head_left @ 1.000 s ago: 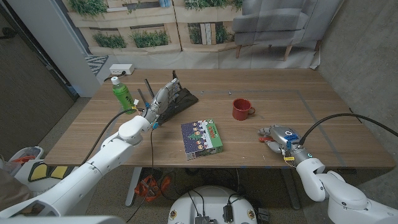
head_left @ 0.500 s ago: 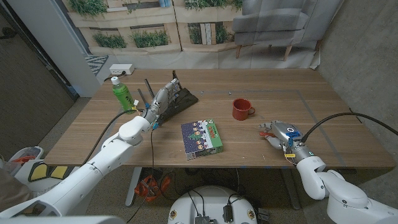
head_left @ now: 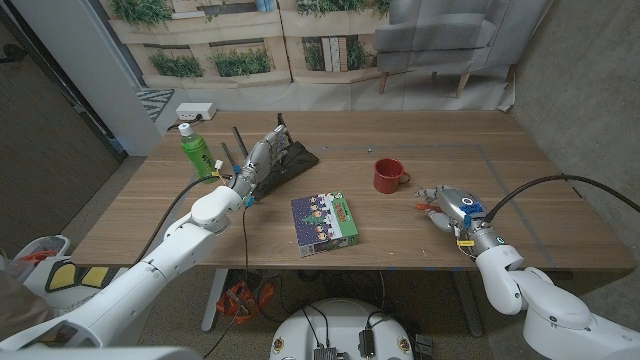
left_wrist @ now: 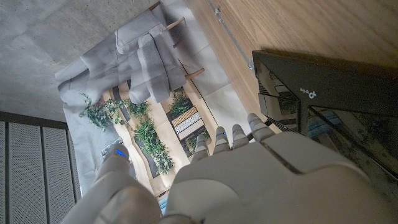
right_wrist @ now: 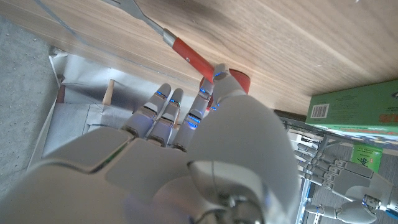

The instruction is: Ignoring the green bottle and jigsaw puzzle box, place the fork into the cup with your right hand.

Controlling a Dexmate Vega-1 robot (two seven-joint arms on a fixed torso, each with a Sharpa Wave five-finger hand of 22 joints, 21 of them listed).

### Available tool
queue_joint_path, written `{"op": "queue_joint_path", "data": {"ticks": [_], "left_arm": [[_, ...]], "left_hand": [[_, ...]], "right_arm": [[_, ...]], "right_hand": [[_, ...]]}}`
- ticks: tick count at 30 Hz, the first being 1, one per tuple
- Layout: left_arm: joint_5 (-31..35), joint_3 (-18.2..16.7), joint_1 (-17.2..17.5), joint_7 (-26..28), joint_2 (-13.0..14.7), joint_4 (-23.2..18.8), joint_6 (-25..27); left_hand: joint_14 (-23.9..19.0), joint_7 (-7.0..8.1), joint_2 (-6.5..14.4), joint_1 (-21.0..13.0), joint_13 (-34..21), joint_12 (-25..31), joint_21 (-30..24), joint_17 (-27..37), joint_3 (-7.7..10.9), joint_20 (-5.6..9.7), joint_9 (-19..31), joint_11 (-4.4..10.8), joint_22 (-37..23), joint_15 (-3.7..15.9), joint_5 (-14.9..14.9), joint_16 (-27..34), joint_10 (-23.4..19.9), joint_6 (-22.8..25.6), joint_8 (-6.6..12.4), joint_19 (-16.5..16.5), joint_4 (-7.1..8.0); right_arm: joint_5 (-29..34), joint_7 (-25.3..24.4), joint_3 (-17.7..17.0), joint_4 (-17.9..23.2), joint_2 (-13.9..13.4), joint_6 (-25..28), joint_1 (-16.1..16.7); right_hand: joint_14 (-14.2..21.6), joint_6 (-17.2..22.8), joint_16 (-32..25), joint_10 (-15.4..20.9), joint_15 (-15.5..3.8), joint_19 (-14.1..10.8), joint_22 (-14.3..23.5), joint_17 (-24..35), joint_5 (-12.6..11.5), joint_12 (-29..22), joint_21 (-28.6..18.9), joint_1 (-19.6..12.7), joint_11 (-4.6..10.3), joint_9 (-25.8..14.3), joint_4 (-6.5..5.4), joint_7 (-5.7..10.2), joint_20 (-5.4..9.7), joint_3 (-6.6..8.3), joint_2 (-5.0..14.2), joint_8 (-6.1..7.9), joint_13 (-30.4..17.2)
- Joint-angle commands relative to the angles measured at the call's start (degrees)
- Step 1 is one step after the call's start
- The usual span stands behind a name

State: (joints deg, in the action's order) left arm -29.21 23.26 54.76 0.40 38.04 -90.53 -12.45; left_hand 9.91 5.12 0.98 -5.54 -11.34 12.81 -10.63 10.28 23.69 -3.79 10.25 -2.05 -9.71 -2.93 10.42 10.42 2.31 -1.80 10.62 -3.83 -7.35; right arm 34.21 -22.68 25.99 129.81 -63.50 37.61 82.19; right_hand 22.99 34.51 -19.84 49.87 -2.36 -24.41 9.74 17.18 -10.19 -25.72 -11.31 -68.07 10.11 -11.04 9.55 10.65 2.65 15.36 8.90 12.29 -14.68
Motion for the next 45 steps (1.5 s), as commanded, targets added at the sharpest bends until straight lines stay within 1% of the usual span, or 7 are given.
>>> {"op": "queue_joint_path", "data": {"ticks": [1,9,21,26,33,45], "left_arm": [[-0.9,0.1,-0.5,-1.2,-0.7,1.5,-0.9],[-0.9,0.1,-0.8,-1.3,-0.9,1.8,-1.3],[-0.8,0.0,-0.8,-0.9,-0.9,1.6,-1.1],[-0.8,0.1,-0.9,-0.8,-1.0,1.6,-1.0],[-0.6,0.1,-1.0,-0.7,-1.0,1.5,-1.0],[-0.7,0.1,-1.1,-0.7,-1.1,1.6,-1.0]], "left_hand": [[1.9,0.11,0.3,-0.3,-0.1,0.0,-0.3,0.1,-0.11,-0.26,0.2,-0.37,-0.3,-0.16,0.0,0.2,-0.5,0.0,0.21,-0.3,-0.01],[2.0,0.08,0.3,-0.3,-0.1,0.1,-0.3,0.1,-0.12,-0.31,0.2,-0.21,-0.3,-0.21,0.0,0.2,-0.6,0.0,0.22,-0.3,-0.03],[2.0,0.06,0.3,-0.3,-0.1,0.0,-0.3,0.1,-0.16,-0.30,0.2,-0.20,-0.3,-0.15,0.0,0.2,-0.6,0.1,0.24,-0.3,-0.03],[2.0,0.03,0.3,-0.3,-0.1,0.1,-0.3,0.1,-0.17,-0.28,0.2,-0.24,-0.3,-0.22,0.0,0.2,-0.6,0.1,0.24,-0.3,-0.04],[2.0,0.07,0.3,-0.3,-0.1,0.0,-0.3,0.1,-0.18,-0.24,0.2,-0.26,-0.3,-0.21,0.0,0.2,-0.6,0.0,0.21,-0.3,-0.04],[2.0,0.06,0.3,-0.3,-0.1,0.0,-0.3,0.1,-0.21,-0.26,0.2,-0.21,-0.3,-0.21,0.0,0.2,-0.6,0.0,0.22,-0.3,-0.04]], "right_arm": [[0.5,0.0,-0.6,0.2,1.2,-0.4,-0.8],[0.6,0.0,-0.7,-0.1,2.3,-1.0,-1.8],[2.2,0.6,-0.7,-0.2,2.5,-2.4,-3.1],[2.0,0.6,-1.3,-0.1,2.8,-2.9,-3.3],[0.2,-0.1,-3.0,0.3,3.9,-4.7,-3.2],[-0.7,-0.1,-4.4,0.7,4.9,-7.0,-3.9]], "right_hand": [[0.6,0.1,-0.2,2.1,-10.97,-0.7,0.1,0.3,-0.4,-2.5,-0.3,-1.0,1.88,-0.3,-0.43,-0.37,2.80,0.18,0.40,-0.23,-1.5],[0.8,0.1,-0.3,2.1,-10.96,-0.9,0.1,0.4,-0.4,-2.5,-0.3,-1.1,1.89,-0.3,-0.48,-0.42,2.70,0.07,0.30,-0.29,-1.5],[0.8,0.1,-0.3,2.2,-10.95,-0.9,0.2,0.5,-0.4,-2.6,-0.3,-1.2,1.87,-0.4,-0.57,-0.68,2.59,-0.08,0.21,-0.37,-1.6],[0.9,0.1,-0.3,2.2,-10.95,-0.9,0.2,0.5,-0.4,-2.7,-0.3,-1.3,1.85,-0.4,-0.62,-0.67,2.60,-0.14,0.22,-0.42,-1.6],[1.0,0.1,-0.3,2.2,-10.97,-0.9,0.2,0.6,-0.4,-2.8,-0.3,-1.3,1.84,-0.4,-0.68,-0.59,2.53,-0.20,0.24,-0.47,-1.7],[1.1,0.1,-0.4,2.2,-10.97,-0.9,0.2,0.7,-0.4,-2.8,-0.3,-1.5,1.84,-0.4,-0.74,-0.68,2.38,-0.28,0.27,-0.51,-1.7]]}}
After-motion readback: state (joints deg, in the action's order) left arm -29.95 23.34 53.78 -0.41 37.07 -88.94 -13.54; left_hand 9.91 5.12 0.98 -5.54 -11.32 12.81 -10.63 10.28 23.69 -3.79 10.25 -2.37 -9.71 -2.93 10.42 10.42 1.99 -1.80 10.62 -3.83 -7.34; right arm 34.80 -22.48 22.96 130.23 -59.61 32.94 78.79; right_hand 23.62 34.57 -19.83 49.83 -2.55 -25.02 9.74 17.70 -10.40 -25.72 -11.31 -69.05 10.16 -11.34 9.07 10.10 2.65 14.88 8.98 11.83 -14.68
